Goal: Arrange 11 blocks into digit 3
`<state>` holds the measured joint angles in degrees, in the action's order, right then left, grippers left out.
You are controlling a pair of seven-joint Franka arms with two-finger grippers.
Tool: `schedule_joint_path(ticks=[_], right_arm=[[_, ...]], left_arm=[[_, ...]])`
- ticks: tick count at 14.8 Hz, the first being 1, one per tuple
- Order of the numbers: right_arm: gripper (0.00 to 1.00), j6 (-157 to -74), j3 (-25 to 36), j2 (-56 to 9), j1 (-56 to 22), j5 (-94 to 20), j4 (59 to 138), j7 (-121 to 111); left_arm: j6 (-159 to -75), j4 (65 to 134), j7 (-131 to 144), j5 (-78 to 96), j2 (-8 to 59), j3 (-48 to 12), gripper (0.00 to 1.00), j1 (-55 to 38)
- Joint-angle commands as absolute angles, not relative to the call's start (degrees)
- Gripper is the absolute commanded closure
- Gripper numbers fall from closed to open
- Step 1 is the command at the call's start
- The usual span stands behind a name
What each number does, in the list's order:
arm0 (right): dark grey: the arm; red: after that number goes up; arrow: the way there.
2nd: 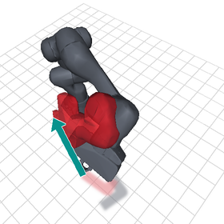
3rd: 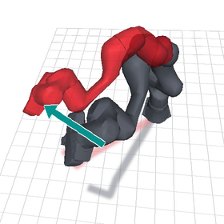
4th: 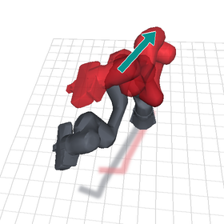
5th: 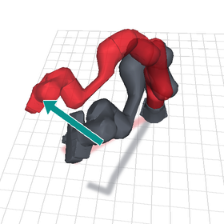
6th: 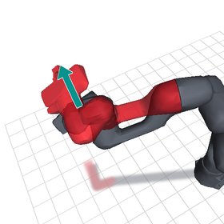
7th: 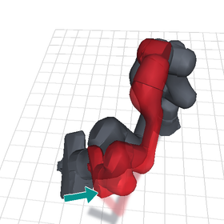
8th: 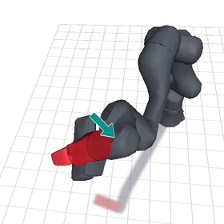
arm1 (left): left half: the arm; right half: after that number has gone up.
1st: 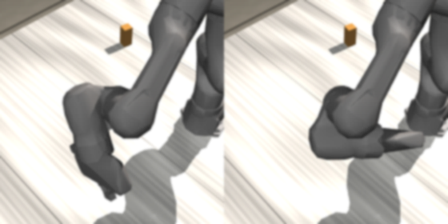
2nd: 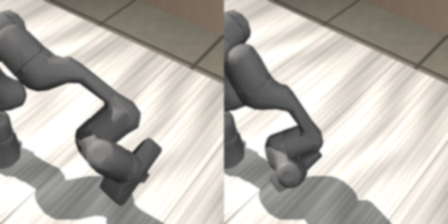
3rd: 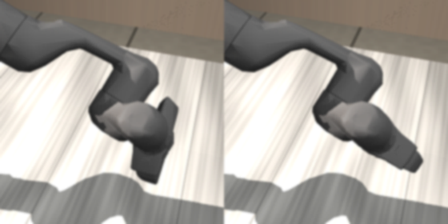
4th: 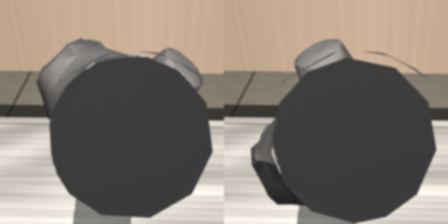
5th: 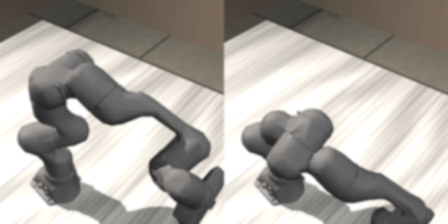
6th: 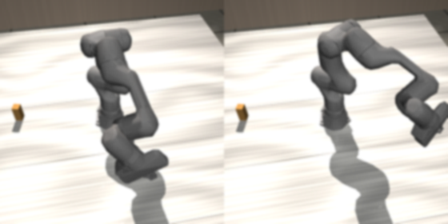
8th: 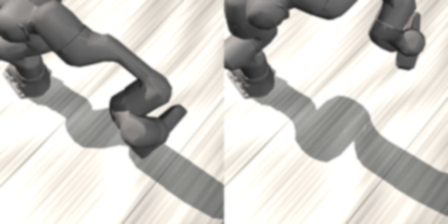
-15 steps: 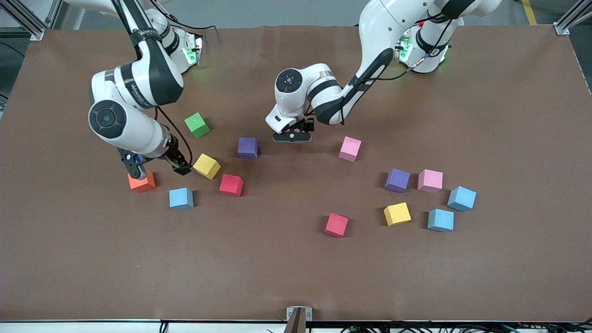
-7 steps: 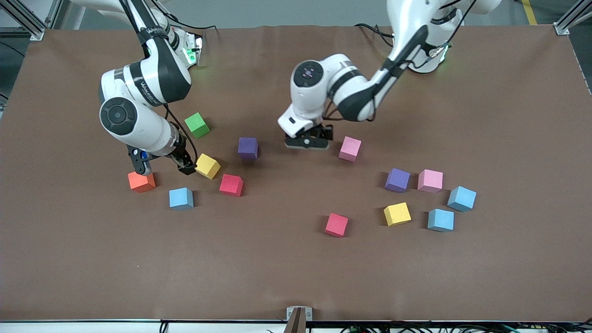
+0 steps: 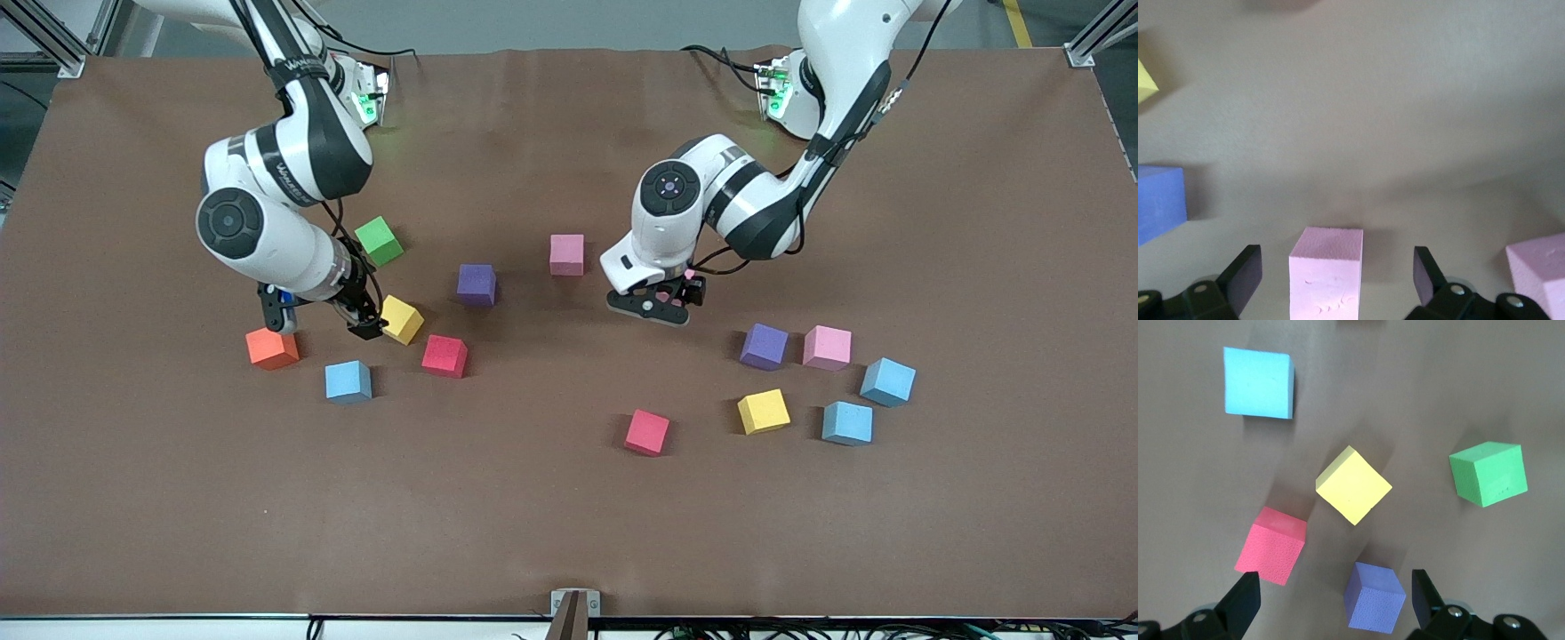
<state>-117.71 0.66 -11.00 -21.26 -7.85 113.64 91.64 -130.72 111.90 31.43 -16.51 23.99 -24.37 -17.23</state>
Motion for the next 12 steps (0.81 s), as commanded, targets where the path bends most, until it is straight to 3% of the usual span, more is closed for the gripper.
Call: schedule_joint_path(ticks=[1,6,10,12], right_arm=[[0.0,-121.9,1.0,-9.2,-23.9,-8.9,117.9,95.9],[0.0,-124.8,1.0,-10.4,-25.7,-8.9,119.1,100.5],[0.0,-125.7,1.0,-11.3,-26.2,-8.9,119.1,101.3],[0.0,-125.8,1.0,-11.5,-26.5,-8.9,119.1,101.3]], left_arm=[[-137.5,120.7,29.9,-16.9,20.5,-24.9,0.0,-15.6],[-148.8,129.3,30.2,-21.9,20.7,-24.8,0.0,-13.6],[-149.2,130.4,30.2,-22.6,20.9,-24.8,0.0,-13.4],[-149.2,130.3,30.8,-22.6,20.8,-24.8,0.09,-13.4]])
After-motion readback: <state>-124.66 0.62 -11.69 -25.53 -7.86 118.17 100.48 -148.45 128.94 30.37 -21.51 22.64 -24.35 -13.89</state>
